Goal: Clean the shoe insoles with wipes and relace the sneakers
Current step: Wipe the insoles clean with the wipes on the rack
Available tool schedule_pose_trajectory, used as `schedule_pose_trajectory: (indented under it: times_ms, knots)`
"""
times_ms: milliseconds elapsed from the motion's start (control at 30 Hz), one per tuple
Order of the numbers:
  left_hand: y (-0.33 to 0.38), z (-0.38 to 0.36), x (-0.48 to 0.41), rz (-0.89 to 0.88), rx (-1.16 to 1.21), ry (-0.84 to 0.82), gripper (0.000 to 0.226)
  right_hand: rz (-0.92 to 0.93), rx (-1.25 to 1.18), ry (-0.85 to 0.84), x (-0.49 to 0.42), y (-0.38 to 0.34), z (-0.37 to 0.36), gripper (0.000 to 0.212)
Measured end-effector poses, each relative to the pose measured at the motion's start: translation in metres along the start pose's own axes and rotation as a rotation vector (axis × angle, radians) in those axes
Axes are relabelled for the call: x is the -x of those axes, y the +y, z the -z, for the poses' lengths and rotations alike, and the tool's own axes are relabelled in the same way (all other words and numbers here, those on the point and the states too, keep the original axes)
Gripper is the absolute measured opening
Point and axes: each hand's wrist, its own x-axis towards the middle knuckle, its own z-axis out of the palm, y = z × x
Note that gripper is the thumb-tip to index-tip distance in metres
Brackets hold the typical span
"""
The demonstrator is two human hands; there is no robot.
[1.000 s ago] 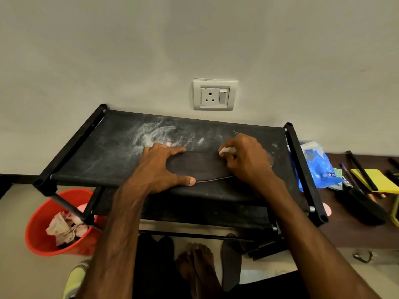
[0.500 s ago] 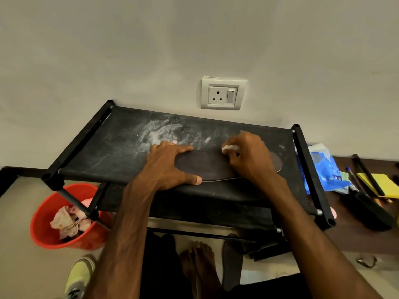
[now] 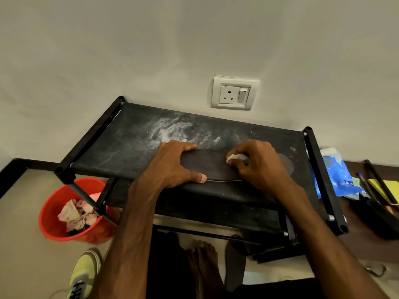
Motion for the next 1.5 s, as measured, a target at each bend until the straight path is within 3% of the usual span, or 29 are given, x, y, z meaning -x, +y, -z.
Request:
schedule_pose_trajectory:
  times_ms: [200,267,500,733,833,1033,1167,1267,1500]
  knots:
    - [-0.001,-0.002,-0.003,-0.009,0.007,0.024,0.102,0.284,-0.083,-0.118,0.017,-0.039,-0.011,0.015]
    - [-0.002,0.000,-0.001,-0.002,0.014,0.021,0.097,0.250,-0.138,-0.119,0.011,-0.034,-0.011,0.014]
    - [-0.003,0.003,0.000,-0.004,0.035,0.020,0.091,0.004,-0.027,0.151,-0.020,-0.011,-0.018,0.015]
    - [-0.002,0.004,0.001,-0.029,0.065,0.038,0.093,0.297,-0.031,-0.087,0.014,-0.050,-0.016,0.019]
    - [-0.002,0.005,0.003,-0.032,0.069,0.035,0.090,0.255,-0.096,-0.124,0.008,-0.042,-0.008,0.024]
    - [-0.002,0.009,0.005,-0.033,0.084,0.017,0.085,0.037,-0.063,0.098,-0.020,-0.026,-0.009,0.020]
    - [-0.001,0.009,0.006,-0.037,0.110,0.010,0.086,0.265,-0.021,0.006,-0.004,-0.054,-0.019,0.035]
    - [-0.001,0.010,0.006,-0.063,0.115,0.001,0.086,0.380,-0.082,-0.090,0.007,-0.067,-0.019,0.034]
    - [-0.003,0.007,0.005,-0.045,0.117,0.026,0.085,0.133,0.092,0.130,-0.030,-0.033,-0.020,0.026]
